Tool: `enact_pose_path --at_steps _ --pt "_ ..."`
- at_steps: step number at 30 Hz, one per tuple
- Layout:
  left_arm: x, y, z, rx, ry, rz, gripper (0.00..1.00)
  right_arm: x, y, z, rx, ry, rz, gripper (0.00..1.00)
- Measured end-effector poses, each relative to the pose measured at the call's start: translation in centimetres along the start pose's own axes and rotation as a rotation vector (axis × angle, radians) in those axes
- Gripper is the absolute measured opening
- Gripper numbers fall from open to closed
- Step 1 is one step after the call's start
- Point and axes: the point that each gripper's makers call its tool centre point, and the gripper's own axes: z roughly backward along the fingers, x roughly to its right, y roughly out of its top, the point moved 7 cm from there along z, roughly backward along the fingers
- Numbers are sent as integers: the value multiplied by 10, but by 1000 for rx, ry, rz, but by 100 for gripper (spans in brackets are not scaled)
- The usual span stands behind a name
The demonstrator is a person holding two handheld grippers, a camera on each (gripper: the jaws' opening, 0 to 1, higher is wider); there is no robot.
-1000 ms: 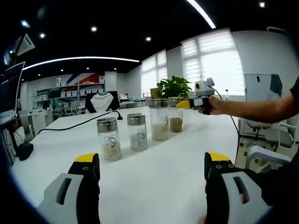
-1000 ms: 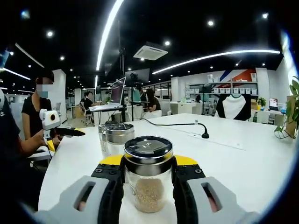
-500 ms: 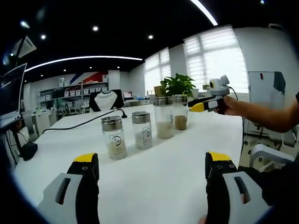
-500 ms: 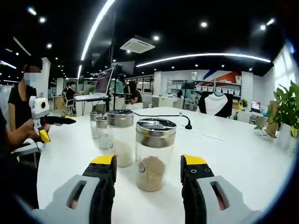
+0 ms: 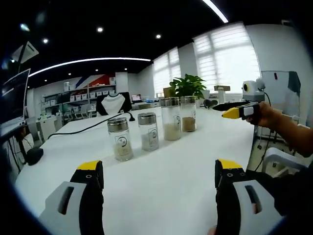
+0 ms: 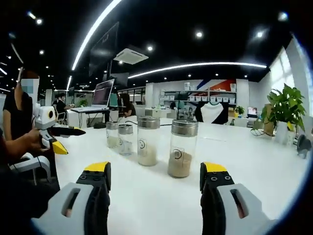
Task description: Rotate the seasoning bottle until the label or dispensing opening points toward the visible target arrow and the bottle remains upright within the marked orientation range
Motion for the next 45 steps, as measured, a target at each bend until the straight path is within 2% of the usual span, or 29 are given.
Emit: enact_pose_path --at_steps 3,6,9,13,15,17,20,22,29,33,45 --pt "5 -2 1 -30 -2 -7 99 -10 -4 1 -22 13 1 79" --pt "5 -1 4 7 13 30 100 -22 -9 4 -20 12 -26 82" --pt "3 0 6 24 13 61 100 -21 -13 3 -19 -19 -21 86" --pt "6 1 6 32 13 59 100 -25 -13 -1 -14 -15 -56 96" --pt "9 1 6 30 9 54 100 -29 -10 0 -1 -28 -33 99" --pt "10 2 7 31 3 46 100 -31 -6 0 12 -39 -17 99" --pt "12 4 7 32 1 41 100 -33 -5 0 15 -20 -28 99" --pt "13 4 6 29 2 39 100 -33 -7 2 9 6 -54 99" --pt "15 1 4 16 -3 43 100 -39 -15 14 -10 3 -33 99" --pt "15 0 5 8 -3 33 100 -40 -12 19 44 15 -95 99" --pt "16 -2 3 13 -15 24 100 -35 -9 30 80 -8 -105 99"
